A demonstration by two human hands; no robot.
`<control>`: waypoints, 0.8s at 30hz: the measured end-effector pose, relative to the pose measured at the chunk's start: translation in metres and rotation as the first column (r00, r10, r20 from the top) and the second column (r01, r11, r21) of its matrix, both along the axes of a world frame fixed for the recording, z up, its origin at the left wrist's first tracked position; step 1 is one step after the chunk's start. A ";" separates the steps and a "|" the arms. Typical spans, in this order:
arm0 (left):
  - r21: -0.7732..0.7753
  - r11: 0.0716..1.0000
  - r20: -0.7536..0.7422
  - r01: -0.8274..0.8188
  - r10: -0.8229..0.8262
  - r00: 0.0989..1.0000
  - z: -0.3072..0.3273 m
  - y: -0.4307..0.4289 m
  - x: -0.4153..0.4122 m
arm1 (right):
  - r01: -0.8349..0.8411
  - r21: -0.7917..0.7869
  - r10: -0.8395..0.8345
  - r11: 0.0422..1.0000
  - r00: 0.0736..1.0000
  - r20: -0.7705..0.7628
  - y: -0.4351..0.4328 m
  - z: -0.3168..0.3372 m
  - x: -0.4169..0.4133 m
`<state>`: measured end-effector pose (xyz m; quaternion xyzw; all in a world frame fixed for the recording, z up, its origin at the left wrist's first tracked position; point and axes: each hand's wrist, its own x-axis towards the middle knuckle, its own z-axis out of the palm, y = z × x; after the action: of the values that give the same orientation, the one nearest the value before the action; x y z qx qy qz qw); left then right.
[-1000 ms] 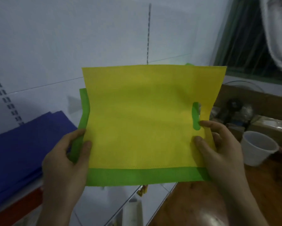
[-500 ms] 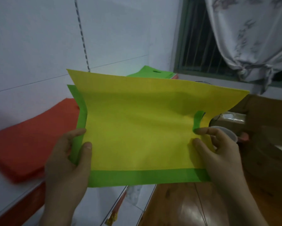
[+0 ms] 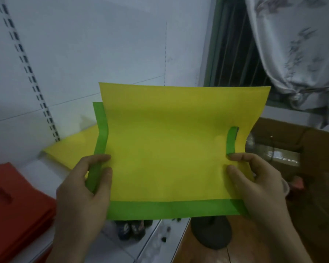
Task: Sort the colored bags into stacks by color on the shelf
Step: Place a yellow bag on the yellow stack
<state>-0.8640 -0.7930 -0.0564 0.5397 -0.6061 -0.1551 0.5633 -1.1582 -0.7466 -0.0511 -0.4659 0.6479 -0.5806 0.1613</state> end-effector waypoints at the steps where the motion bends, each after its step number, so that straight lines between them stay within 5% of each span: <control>1: -0.008 1.000 0.015 -0.016 0.017 1.000 0.000 -0.012 -0.010 | -0.003 0.004 0.003 1.000 1.000 -0.024 -0.017 -0.001 -0.009; 14: 0.121 0.966 0.035 -0.230 0.227 0.973 -0.010 -0.201 -0.145 | -0.220 -0.111 0.203 0.969 0.968 -0.147 -0.302 0.006 -0.135; 24: 0.208 0.890 0.091 -0.405 0.395 0.914 -0.006 -0.315 -0.215 | -0.360 -0.002 0.342 0.933 0.889 -0.304 -0.505 0.025 -0.192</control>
<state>-1.0793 -1.1077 -0.0625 0.7159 -0.4736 -0.0902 0.5050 -1.3498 -1.2513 -0.0265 -0.6620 0.5527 -0.4835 0.1503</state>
